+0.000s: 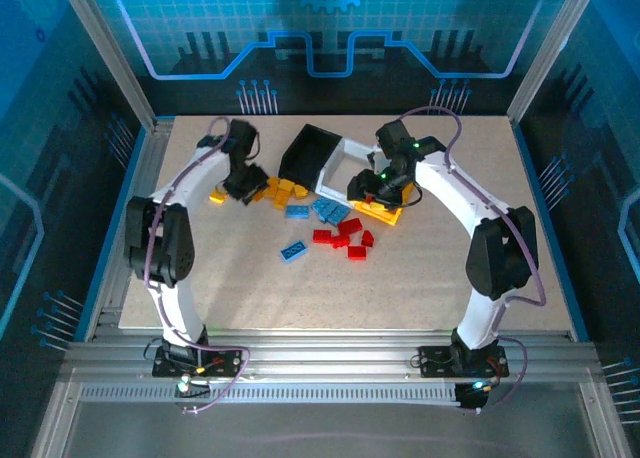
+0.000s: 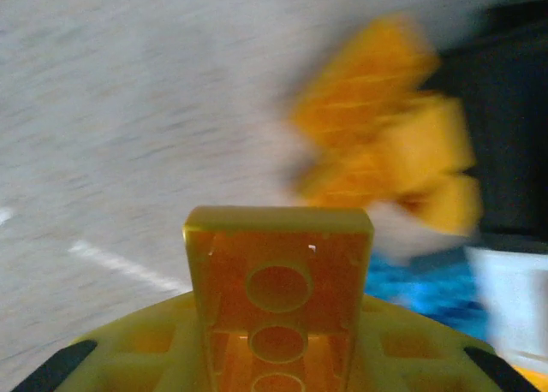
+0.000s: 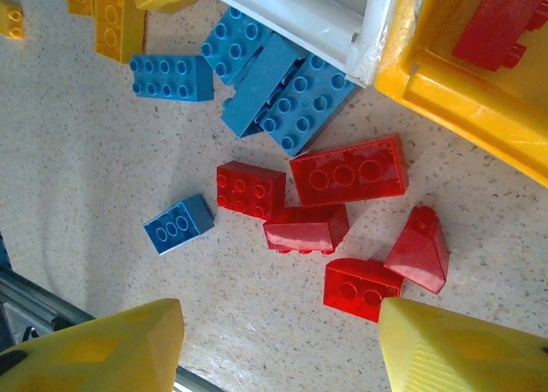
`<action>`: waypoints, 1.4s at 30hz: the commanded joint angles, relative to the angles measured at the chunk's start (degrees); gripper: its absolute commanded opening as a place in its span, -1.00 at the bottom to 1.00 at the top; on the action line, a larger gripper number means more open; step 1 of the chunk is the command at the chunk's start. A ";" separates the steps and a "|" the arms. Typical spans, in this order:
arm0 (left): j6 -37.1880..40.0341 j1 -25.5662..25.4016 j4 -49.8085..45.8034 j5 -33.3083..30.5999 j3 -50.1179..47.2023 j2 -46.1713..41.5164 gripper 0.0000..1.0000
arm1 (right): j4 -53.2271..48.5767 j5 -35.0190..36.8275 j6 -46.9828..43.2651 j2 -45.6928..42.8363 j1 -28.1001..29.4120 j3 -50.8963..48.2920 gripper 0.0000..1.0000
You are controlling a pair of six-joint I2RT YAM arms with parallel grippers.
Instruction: Sort the legos into containers by color
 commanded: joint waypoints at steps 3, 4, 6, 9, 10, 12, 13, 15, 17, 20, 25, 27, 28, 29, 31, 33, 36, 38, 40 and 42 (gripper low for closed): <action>3.66 -2.93 -1.46 6.23 18.46 11.43 -0.38 | 0.77 -2.23 1.87 -0.46 -0.22 0.32 0.27; 3.83 -3.10 -0.21 7.63 21.64 13.68 -0.38 | 0.95 -2.74 1.88 -0.90 -0.20 0.05 0.26; 4.24 -3.30 1.26 9.95 27.11 17.82 -0.39 | 0.97 -3.15 1.39 -1.75 -0.16 -0.44 0.26; 4.67 -3.64 0.72 12.15 36.36 24.47 -0.38 | 0.91 -2.81 0.41 -3.65 -0.19 -2.19 0.27; 4.47 -3.81 0.33 12.48 38.93 26.36 -0.38 | 1.05 -2.70 0.32 -4.45 -0.24 -3.08 0.27; 4.13 -4.00 0.34 12.62 41.66 28.71 -0.38 | 1.05 -2.31 0.36 -6.22 -0.16 -4.75 0.27; 3.56 -3.96 0.81 12.87 41.96 29.48 -0.37 | 1.01 -1.98 0.56 -7.24 -0.18 -5.57 0.27; 2.92 -4.05 1.56 13.15 41.93 30.21 -0.36 | 0.88 -1.20 0.94 -9.10 -0.23 -6.97 0.28; 2.50 -4.09 2.30 13.23 41.73 30.76 -0.34 | 0.53 -0.63 1.16 -10.82 -0.28 -8.28 0.28; 0.87 -4.09 3.62 14.53 41.97 31.75 -0.21 | -0.16 0.37 1.01 -13.01 -0.32 -10.32 0.29; -1.44 -4.18 4.37 15.35 42.06 30.93 0.04 | -0.32 1.14 1.00 -15.99 -0.62 -12.72 0.32; -1.56 -4.18 3.22 14.99 42.05 29.75 0.07 | 0.03 1.23 0.84 -16.44 -0.75 -13.22 0.33; -1.47 -4.18 2.46 14.62 41.90 28.96 0.09 | 0.20 1.11 0.67 -16.45 -0.77 -13.34 0.33; -1.32 -4.18 1.65 14.30 41.97 28.22 0.10 | 0.32 0.97 0.56 -16.28 -0.93 -13.22 0.33; -0.78 -3.92 -0.70 13.11 41.87 26.26 0.11 | 0.81 0.41 0.30 -15.77 -1.00 -12.79 0.33; 0.67 -3.43 -3.51 11.14 41.50 23.72 0.13 | 1.52 -0.30 0.29 -15.31 -0.95 -12.34 0.33; 2.55 -1.84 -10.38 4.70 39.90 19.36 0.16 | 2.86 -1.35 0.38 -14.50 -0.77 -12.36 0.33; 2.53 0.37 -12.99 1.23 35.78 15.40 0.21 | 3.53 -2.12 0.47 -13.80 -0.50 -12.63 0.34; 2.11 3.33 -13.07 -0.14 29.07 11.14 0.24 | 4.33 -2.61 0.55 -13.22 0.07 -13.10 0.35; 1.16 6.73 -11.66 0.27 21.84 7.17 0.26 | 5.08 -2.88 0.63 -12.68 0.79 -13.66 0.36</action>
